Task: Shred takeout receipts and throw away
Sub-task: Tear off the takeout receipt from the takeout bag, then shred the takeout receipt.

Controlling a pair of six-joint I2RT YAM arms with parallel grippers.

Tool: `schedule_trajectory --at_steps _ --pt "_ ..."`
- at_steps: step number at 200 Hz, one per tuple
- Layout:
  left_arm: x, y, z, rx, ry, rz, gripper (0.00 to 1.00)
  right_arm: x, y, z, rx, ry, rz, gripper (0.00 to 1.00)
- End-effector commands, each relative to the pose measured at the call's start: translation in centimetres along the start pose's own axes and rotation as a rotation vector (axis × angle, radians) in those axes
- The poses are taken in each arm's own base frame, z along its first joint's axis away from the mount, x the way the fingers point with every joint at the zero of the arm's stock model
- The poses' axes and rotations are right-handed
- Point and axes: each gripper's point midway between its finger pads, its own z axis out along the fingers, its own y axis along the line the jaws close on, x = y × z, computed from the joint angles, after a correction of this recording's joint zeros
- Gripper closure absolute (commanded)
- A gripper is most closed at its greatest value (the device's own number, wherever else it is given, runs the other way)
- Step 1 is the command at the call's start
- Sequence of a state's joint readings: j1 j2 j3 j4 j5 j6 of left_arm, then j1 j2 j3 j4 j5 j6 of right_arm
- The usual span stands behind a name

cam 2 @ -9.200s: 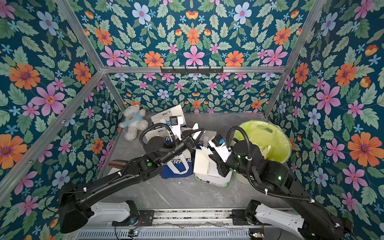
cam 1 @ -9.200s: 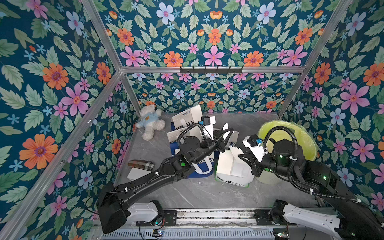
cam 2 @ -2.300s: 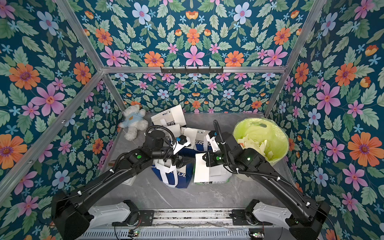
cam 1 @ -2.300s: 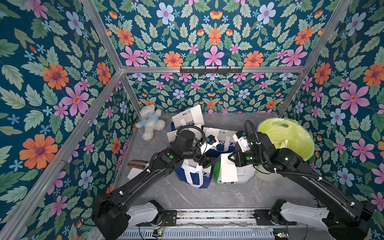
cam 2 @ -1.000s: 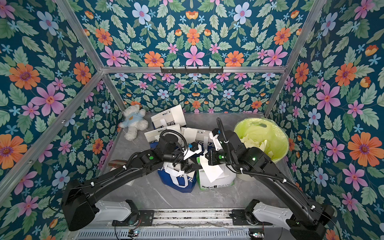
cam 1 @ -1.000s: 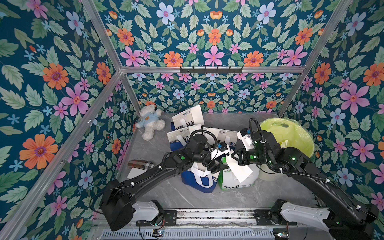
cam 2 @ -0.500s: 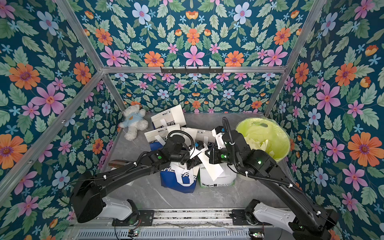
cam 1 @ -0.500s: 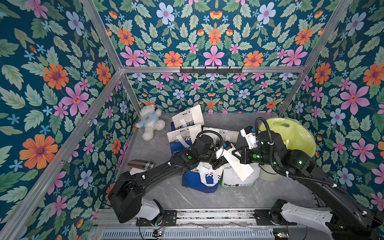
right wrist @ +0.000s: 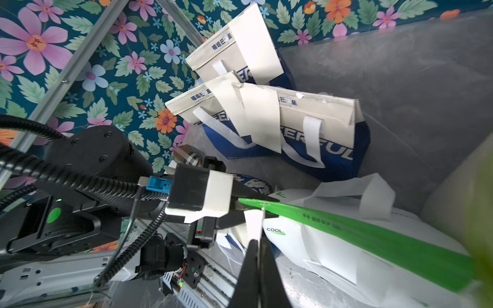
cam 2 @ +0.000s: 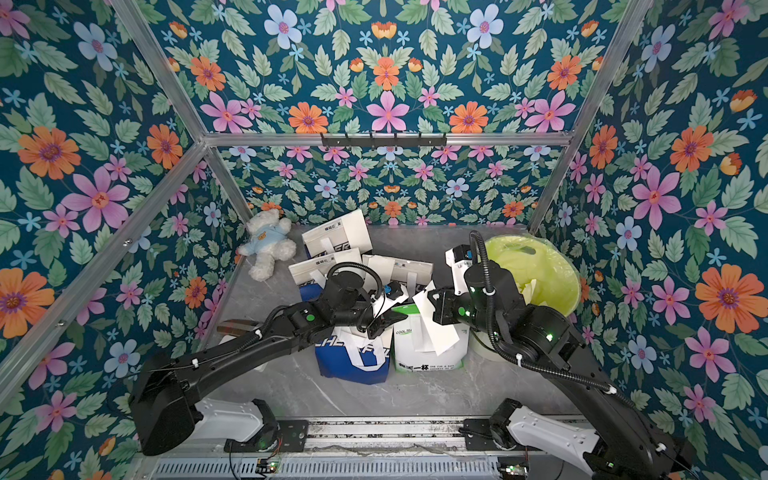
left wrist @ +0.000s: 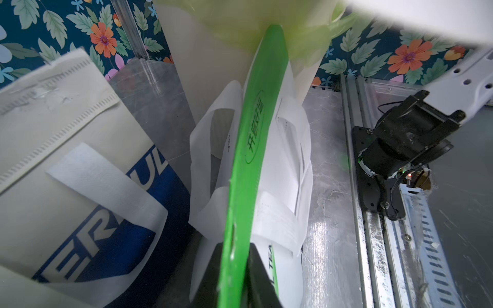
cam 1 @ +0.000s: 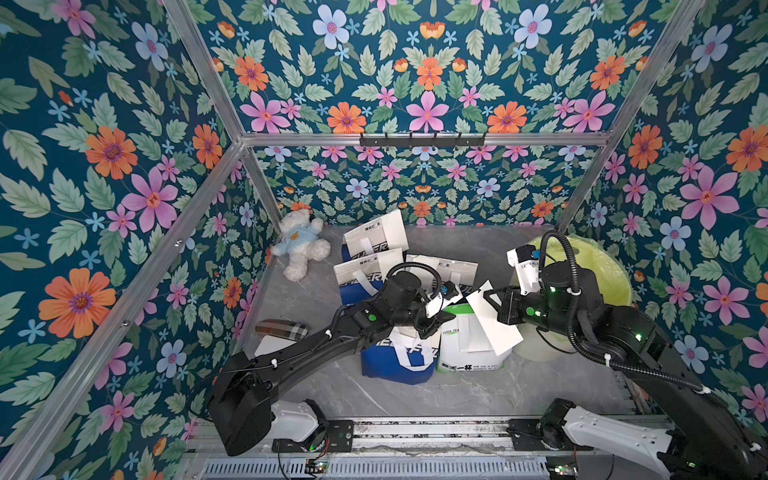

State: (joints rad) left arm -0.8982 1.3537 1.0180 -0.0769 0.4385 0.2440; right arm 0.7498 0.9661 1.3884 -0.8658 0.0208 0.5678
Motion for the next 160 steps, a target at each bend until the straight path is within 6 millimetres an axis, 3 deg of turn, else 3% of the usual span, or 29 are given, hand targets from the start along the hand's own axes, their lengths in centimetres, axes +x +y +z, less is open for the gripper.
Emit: schedule_trajectory --at_steps 1,8,16,20,45,69,114,160 --pt "-0.7 1.6 -0.8 -0.099 -0.005 0.023 0.5 -0.6 -1.7 -1.4 0.086 -0.051 -0.034 1.0" --pt "-1.1 2.0 -1.3 -0.129 -0.014 0.036 0.33 -0.8 -1.8 -2.0 0.085 -0.07 -0.047 1.0" --pt "-2.1 2.4 -2.1 -0.164 -0.044 0.048 0.05 -1.1 -1.7 -2.6 0.077 -0.095 -0.062 1.0" --pt "-2.6 2.6 -2.6 -0.182 -0.063 0.054 0.01 -1.1 -1.7 -2.9 0.07 -0.103 -0.074 1.0" --pt "-6.9 3.5 -6.8 -0.306 -0.251 0.075 0.01 -1.5 -1.2 -4.3 0.014 -0.176 -0.132 1.0" --pt "-11.1 1.8 -10.0 -0.24 -0.429 0.091 0.01 -1.7 -0.3 -5.2 -0.073 -0.261 -0.17 1.0" --pt "-16.4 -3.3 -8.3 0.192 -0.506 -0.001 0.08 -2.9 2.4 -6.6 -0.305 -0.507 -0.198 1.0" --pt "-20.0 -4.0 -7.7 0.297 -0.649 -0.061 0.14 -4.1 4.6 -7.8 -0.438 -0.616 -0.22 1.0"
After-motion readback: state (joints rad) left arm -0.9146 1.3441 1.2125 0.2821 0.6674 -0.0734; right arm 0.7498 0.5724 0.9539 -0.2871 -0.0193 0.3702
